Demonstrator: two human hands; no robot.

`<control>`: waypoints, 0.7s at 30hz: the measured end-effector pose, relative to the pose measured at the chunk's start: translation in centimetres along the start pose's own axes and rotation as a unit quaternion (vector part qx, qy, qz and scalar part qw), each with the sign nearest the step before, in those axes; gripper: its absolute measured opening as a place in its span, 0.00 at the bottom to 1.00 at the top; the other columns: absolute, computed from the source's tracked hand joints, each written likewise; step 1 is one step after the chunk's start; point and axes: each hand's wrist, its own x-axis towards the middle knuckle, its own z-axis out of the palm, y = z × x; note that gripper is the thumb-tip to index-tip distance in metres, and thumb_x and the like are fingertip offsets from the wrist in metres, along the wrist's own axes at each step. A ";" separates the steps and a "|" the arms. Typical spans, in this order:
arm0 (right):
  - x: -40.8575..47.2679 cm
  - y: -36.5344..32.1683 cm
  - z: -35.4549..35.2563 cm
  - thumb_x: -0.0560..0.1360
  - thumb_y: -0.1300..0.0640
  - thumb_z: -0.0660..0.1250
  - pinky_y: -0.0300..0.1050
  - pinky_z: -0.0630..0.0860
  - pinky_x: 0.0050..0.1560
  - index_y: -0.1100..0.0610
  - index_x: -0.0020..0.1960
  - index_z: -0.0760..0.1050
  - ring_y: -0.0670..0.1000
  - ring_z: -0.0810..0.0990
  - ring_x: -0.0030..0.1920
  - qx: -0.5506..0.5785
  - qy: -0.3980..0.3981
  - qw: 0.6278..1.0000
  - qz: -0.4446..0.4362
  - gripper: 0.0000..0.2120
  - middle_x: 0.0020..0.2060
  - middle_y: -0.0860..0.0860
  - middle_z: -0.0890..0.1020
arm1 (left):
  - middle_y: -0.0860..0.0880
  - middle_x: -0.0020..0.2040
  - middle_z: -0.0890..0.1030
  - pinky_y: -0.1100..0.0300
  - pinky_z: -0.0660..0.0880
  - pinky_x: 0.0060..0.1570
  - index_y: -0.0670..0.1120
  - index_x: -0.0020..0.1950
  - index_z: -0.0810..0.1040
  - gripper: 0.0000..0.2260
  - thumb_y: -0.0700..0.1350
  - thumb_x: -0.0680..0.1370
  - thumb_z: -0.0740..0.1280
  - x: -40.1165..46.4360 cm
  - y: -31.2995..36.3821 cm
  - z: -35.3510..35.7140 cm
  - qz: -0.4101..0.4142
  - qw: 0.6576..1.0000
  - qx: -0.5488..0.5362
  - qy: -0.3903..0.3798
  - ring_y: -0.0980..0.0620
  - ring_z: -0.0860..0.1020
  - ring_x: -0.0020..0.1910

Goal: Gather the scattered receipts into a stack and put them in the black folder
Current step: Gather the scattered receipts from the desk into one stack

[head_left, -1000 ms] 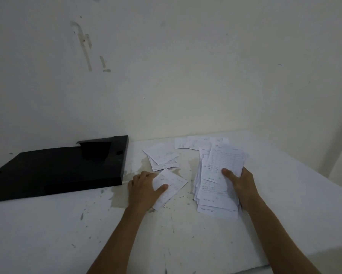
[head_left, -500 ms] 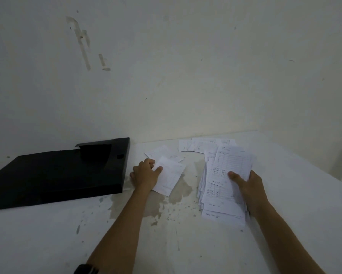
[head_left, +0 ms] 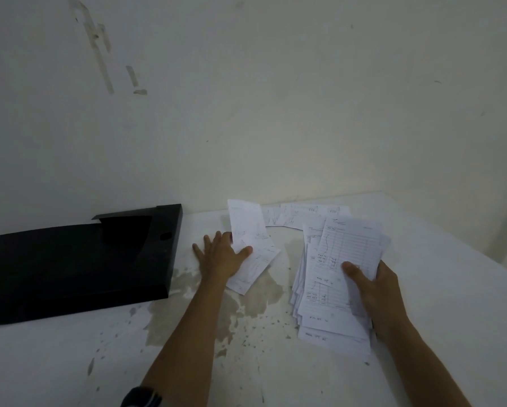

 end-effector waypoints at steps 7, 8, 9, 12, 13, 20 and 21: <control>-0.2 -0.3 0.0 0.78 0.59 0.70 0.40 0.78 0.46 0.52 0.59 0.75 0.42 0.80 0.47 0.014 0.001 1.000 0.006 0.11 0.48 0.41 0.81 | 0.44 0.73 0.71 0.44 0.60 0.70 0.51 0.80 0.52 0.44 0.61 0.72 0.72 -0.2 0.8 -0.3 0.020 0.994 -0.096 0.038 0.41 0.70 0.70; -0.2 -0.2 0.0 0.78 0.59 0.70 0.38 0.77 0.44 0.52 0.59 0.75 0.42 0.80 0.46 0.012 0.000 1.000 0.005 0.11 0.48 0.42 0.81 | 0.45 0.74 0.70 0.43 0.60 0.70 0.51 0.80 0.50 0.43 0.59 0.73 0.71 -0.3 0.9 -0.2 0.028 0.994 -0.102 0.040 0.41 0.70 0.70; -0.2 -0.3 0.1 0.78 0.59 0.70 0.37 0.77 0.43 0.52 0.59 0.75 0.42 0.80 0.46 0.009 -0.001 1.000 0.002 0.11 0.48 0.43 0.81 | 0.45 0.74 0.68 0.43 0.60 0.70 0.51 0.81 0.50 0.43 0.58 0.74 0.71 -0.4 1.0 -0.2 0.037 0.992 -0.112 0.042 0.42 0.70 0.70; -0.2 -0.1 0.1 0.78 0.59 0.70 0.37 0.77 0.42 0.52 0.59 0.75 0.42 0.80 0.47 0.008 0.000 1.000 -0.001 0.11 0.48 0.42 0.81 | 0.45 0.75 0.65 0.44 0.61 0.70 0.52 0.81 0.49 0.41 0.52 0.76 0.71 -0.7 1.3 -0.2 0.059 0.984 -0.163 0.045 0.42 0.70 0.70; -0.2 -0.1 0.1 0.78 0.60 0.70 0.37 0.77 0.42 0.52 0.59 0.75 0.42 0.80 0.47 0.009 0.001 1.000 -0.001 0.11 0.48 0.42 0.81 | 0.45 0.76 0.65 0.44 0.63 0.70 0.52 0.81 0.48 0.41 0.51 0.77 0.71 -0.6 1.3 -0.2 0.061 0.981 -0.178 0.042 0.42 0.70 0.71; -0.3 -0.2 0.1 0.78 0.60 0.70 0.39 0.79 0.45 0.52 0.60 0.76 0.43 0.82 0.48 0.015 -0.001 1.000 -0.001 0.12 0.49 0.42 0.82 | 0.44 0.72 0.73 0.50 0.72 0.60 0.49 0.79 0.59 0.31 0.47 0.79 0.68 -0.4 1.5 -1.3 0.016 0.955 -0.295 0.030 0.41 0.74 0.67; -0.3 -0.1 0.1 0.78 0.60 0.70 0.39 0.78 0.45 0.53 0.60 0.76 0.44 0.82 0.49 0.015 -0.001 1.000 0.000 0.12 0.49 0.43 0.83 | 0.44 0.70 0.76 0.54 0.74 0.54 0.49 0.77 0.64 0.27 0.46 0.79 0.68 -0.5 1.6 -1.6 0.018 0.947 -0.319 0.032 0.43 0.76 0.63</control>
